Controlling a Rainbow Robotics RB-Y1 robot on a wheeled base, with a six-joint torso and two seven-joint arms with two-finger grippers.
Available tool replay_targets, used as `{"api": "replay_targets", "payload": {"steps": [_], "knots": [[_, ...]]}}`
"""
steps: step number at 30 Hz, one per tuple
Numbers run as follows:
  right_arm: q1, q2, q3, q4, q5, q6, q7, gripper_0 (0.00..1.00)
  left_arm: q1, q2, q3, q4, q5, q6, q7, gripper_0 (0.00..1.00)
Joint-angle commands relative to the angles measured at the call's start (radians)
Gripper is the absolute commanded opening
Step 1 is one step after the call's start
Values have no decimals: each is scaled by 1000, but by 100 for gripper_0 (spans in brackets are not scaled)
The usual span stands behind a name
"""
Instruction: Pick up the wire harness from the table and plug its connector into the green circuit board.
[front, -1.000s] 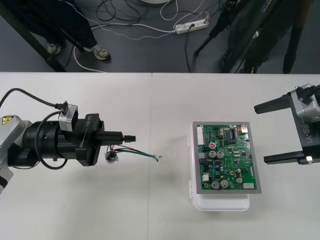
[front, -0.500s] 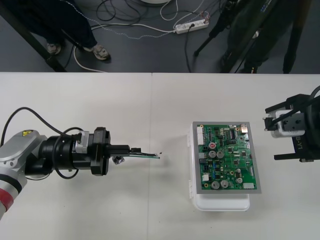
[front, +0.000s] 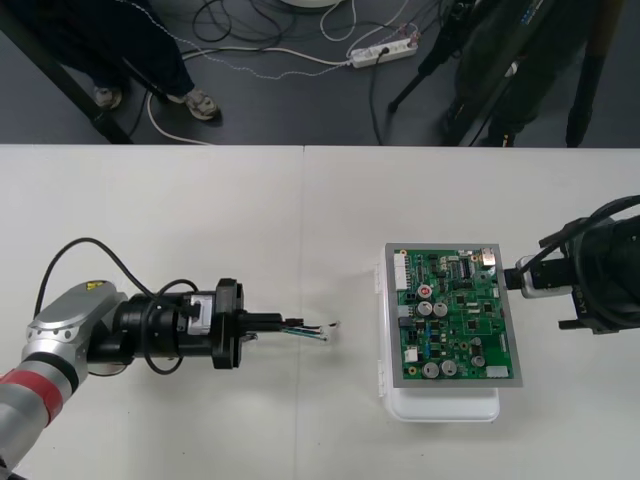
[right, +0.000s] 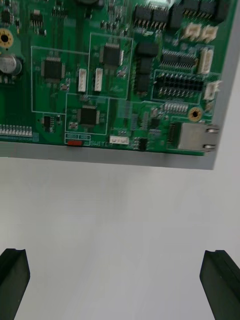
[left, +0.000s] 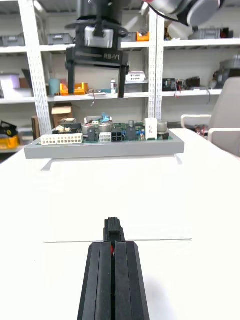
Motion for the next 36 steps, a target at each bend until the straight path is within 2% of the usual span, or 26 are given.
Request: {"api": "replay_targets", "payload": {"steps": [1, 17, 27, 36], "knots": [[-30, -10, 20, 63, 6, -4, 35, 100, -60, -61, -22, 55, 12, -50, -50, 0], [-31, 88, 98, 78, 114, -4, 48, 100, -64, -136, -26, 63, 39, -50, -41, 0], [-31, 151, 134, 92, 193, -4, 36, 100, -66, -147, -140, 63, 177, -50, -35, 0], [-37, 180, 174, 130, 229, -4, 38, 100, -75, -155, -146, 52, 187, -50, -29, 0]]}}
